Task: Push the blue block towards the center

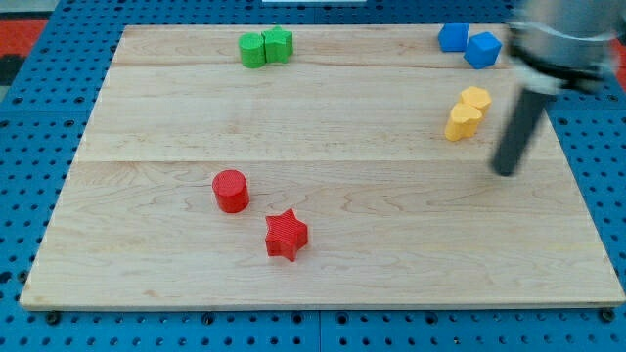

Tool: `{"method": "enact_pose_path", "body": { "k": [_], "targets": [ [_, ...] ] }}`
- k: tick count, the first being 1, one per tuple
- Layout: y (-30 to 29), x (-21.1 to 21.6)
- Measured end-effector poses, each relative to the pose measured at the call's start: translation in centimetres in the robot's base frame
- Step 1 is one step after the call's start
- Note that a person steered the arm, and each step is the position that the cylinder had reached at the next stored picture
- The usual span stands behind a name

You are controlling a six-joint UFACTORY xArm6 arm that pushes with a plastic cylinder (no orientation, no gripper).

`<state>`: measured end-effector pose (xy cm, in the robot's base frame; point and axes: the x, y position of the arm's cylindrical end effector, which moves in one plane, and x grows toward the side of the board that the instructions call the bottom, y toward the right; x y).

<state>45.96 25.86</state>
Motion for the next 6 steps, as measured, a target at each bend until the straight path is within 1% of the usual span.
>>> {"method": "enact_pose_path", "body": {
  "k": [1, 2, 3, 4, 5, 6],
  "targets": [
    [4.6, -9.8],
    [4.5, -22.1],
    [-1.7, -24.7],
    [-8.0, -18.6],
    [-7.7, -16.6],
    [-7.9, -20.7]
  ]
}}
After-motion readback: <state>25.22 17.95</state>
